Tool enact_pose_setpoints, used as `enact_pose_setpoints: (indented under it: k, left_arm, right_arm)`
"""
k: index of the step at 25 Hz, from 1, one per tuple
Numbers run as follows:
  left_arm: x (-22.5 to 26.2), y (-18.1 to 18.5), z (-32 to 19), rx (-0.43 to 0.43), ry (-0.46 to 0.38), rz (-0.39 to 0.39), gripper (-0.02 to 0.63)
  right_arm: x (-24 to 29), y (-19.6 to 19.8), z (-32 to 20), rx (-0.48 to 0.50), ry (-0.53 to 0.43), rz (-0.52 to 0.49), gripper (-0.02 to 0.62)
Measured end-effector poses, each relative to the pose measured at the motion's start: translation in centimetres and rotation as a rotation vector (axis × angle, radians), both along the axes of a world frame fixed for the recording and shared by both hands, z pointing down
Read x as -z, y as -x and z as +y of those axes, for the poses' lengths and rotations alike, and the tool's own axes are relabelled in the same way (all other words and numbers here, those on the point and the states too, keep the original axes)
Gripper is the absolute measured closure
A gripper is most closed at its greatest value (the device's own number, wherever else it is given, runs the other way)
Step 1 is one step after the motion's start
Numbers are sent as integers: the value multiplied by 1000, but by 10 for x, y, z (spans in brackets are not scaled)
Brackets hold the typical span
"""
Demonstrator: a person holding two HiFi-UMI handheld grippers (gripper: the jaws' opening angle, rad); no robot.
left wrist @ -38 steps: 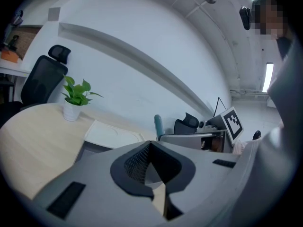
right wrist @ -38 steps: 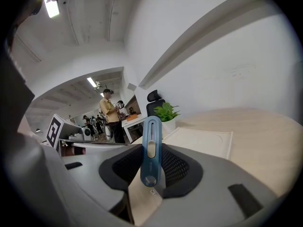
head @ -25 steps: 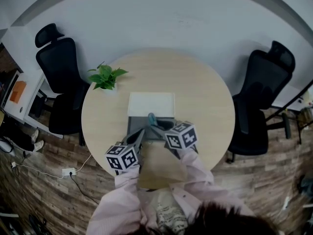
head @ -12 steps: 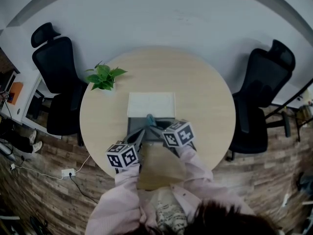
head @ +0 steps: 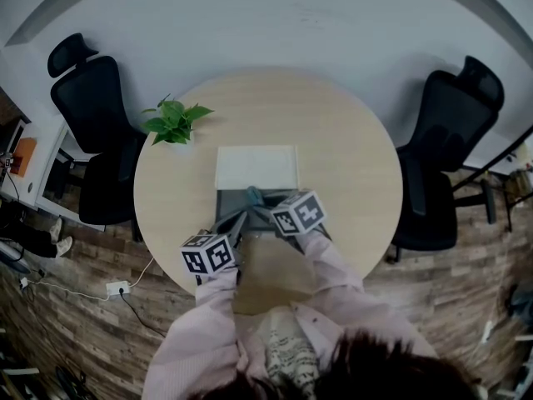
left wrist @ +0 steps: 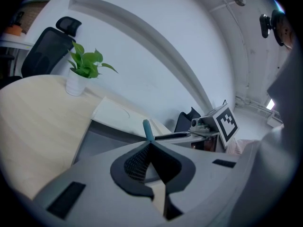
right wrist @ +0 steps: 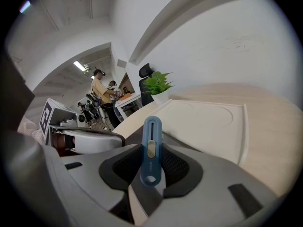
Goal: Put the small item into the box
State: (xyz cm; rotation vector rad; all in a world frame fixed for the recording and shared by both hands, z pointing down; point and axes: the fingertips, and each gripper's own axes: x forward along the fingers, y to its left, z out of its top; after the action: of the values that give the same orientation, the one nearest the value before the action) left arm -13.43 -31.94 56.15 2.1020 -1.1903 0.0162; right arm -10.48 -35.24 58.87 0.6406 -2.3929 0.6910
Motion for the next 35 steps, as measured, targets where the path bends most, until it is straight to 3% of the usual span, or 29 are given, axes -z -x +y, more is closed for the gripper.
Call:
enact_pose_setpoints:
  k: [22,35]
  left_arm:
    - [-16,5,1,13,74,48,595]
    - [-26,4,4,8,112,58,595]
  right_arm:
    - [-40,12,2,106,97,195,469]
    - [-63,15,3,100,150,281,468]
